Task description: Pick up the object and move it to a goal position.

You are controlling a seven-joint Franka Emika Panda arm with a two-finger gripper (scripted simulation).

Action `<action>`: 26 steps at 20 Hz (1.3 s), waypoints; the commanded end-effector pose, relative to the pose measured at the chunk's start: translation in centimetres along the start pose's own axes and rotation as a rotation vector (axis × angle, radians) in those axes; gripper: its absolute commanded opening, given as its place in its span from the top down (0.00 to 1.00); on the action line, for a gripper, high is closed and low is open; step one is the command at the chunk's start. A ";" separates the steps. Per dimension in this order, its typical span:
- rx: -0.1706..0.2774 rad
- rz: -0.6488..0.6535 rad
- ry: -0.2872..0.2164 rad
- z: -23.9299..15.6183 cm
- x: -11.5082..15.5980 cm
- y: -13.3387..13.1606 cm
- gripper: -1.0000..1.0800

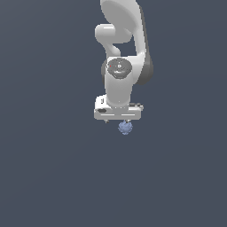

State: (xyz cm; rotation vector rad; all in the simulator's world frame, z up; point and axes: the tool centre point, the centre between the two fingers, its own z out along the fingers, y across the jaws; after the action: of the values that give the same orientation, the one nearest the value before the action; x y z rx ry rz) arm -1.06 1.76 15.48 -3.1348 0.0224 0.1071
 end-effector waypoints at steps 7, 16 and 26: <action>-0.002 -0.040 0.003 0.4 -0.1 -0.2 0.04; -0.010 -0.208 0.017 2.0 -0.8 -1.3 0.04; -0.023 -0.520 0.042 4.8 -2.2 -3.4 0.04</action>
State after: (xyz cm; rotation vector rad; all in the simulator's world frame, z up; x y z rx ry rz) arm -3.29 4.85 11.23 -3.0596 -0.7123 0.0440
